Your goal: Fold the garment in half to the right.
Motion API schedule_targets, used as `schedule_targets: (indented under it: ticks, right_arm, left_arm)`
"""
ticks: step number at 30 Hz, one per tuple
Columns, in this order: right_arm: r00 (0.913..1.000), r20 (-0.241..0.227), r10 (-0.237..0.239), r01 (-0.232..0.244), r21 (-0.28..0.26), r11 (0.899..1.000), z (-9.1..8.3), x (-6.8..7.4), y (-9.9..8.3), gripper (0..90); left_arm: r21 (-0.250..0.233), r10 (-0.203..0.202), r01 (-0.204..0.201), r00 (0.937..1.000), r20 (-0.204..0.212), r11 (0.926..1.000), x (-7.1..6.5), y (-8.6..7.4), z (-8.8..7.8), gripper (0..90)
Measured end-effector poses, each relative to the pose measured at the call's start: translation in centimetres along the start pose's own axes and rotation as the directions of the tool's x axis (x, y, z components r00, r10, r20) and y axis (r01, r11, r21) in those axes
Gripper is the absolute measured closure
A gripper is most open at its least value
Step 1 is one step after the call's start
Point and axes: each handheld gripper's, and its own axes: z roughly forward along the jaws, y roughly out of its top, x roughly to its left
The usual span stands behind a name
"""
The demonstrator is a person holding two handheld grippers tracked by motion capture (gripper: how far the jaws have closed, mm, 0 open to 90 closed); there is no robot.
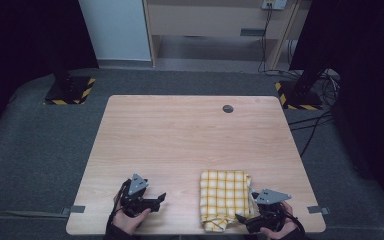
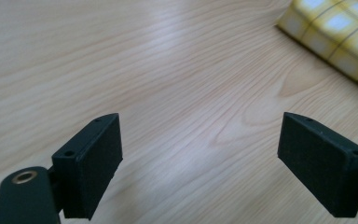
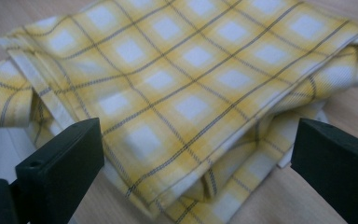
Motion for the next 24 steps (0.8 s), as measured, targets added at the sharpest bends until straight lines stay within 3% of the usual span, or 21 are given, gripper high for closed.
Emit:
schedule_targets:
  ticks: [8, 11, 24]
  right_arm:
    - [1.0, 0.005, -0.006, 0.006, 0.026, 1.0, 0.0, 0.3, -0.5, 1.5]
    - [0.9999, 0.01, -0.007, 0.007, 0.035, 0.999, 0.2, 0.4, -0.6, 1.3]
    - [0.9998, 0.009, -0.015, 0.014, 0.07, 0.997, 0.9, 0.7, -0.7, 0.9]
  left_arm:
    - [0.017, 0.005, -0.004, 0.9984, -0.056, 0.9998, 0.8, -0.7, -0.3, 12.6]
    - [0.031, 0.025, -0.023, 0.9959, -0.086, 0.9993, 0.9, -0.9, -0.3, 12.6]
    - [0.059, 0.005, 0.002, 0.9935, -0.113, 0.9982, 1.8, -1.1, -0.1, 12.1]
